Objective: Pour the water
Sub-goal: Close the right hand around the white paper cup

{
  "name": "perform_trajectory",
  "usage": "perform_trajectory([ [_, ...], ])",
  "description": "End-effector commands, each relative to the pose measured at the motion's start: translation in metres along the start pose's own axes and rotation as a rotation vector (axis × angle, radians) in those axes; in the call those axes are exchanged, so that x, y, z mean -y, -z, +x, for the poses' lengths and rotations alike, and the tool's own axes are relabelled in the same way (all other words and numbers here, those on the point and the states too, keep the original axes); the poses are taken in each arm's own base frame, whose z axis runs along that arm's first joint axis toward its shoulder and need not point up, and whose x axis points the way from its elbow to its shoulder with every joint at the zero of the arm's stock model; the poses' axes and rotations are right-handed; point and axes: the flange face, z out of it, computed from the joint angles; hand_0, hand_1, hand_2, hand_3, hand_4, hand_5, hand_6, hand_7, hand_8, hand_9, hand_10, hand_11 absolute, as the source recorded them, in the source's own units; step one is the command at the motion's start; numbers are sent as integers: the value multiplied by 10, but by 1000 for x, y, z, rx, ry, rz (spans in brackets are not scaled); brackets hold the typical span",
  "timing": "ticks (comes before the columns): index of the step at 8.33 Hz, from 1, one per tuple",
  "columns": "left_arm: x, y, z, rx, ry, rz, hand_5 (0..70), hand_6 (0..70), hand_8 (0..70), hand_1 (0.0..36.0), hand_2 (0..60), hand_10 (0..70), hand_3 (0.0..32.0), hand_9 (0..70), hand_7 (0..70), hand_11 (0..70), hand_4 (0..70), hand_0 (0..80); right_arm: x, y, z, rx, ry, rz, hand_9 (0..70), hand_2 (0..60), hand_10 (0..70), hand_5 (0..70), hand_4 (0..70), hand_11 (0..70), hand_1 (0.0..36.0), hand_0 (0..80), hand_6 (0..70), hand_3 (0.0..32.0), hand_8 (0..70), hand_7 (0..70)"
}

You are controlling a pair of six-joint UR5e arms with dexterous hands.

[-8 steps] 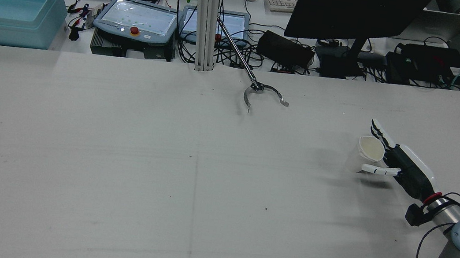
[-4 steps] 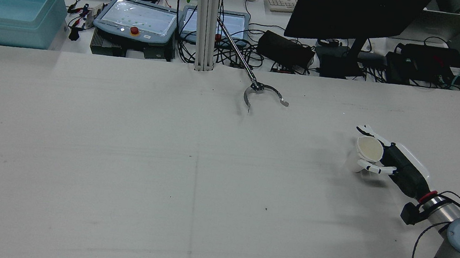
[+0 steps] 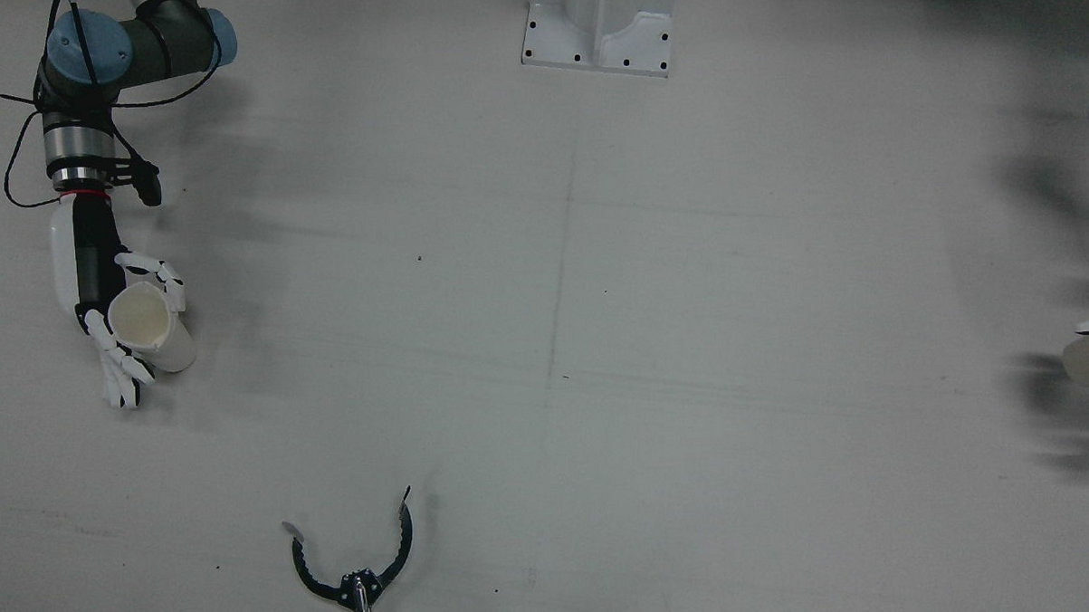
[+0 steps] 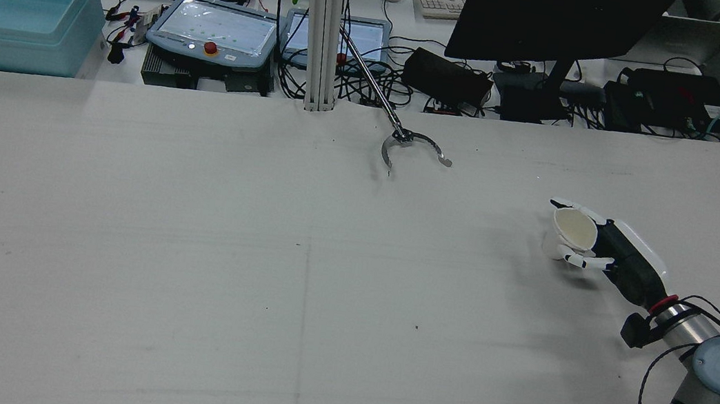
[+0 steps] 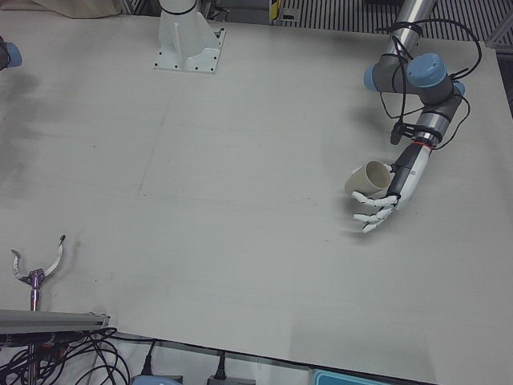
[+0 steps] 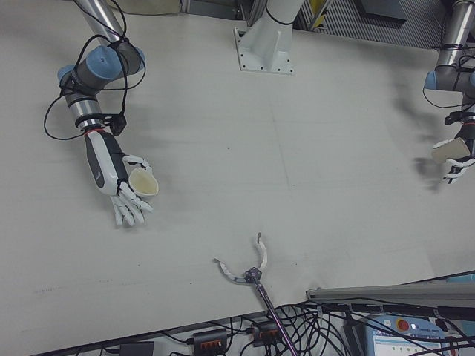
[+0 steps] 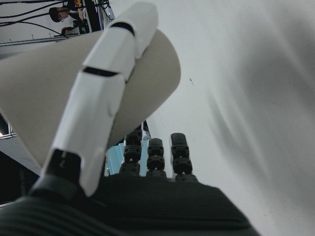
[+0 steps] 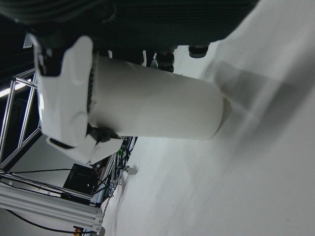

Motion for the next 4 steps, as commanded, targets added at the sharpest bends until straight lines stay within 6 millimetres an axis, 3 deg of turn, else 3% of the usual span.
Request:
perform_trajectory([
  [1, 2, 2, 0, 0, 0, 1, 700, 229, 126, 360, 600, 110, 0, 148, 305, 197, 700, 800, -8, -6, -9, 43, -20, -1, 187, 518, 0, 161, 0, 0, 360, 732, 329, 112, 145, 541],
  [2, -1, 1, 1, -2, 1, -7, 700, 228, 127, 360, 600, 111, 0, 149, 305, 198, 700, 800, -22, -10, -21, 64, -34, -24, 229, 541, 0, 166, 0, 0, 360, 722, 350, 76, 182, 517],
  [4, -9, -2, 3, -6, 7, -21, 700, 231, 126, 360, 600, 107, 0, 146, 308, 192, 700, 800, -46, -19, -54, 126, -48, -65, 214, 539, 0, 164, 0, 0, 360, 730, 346, 72, 175, 483],
])
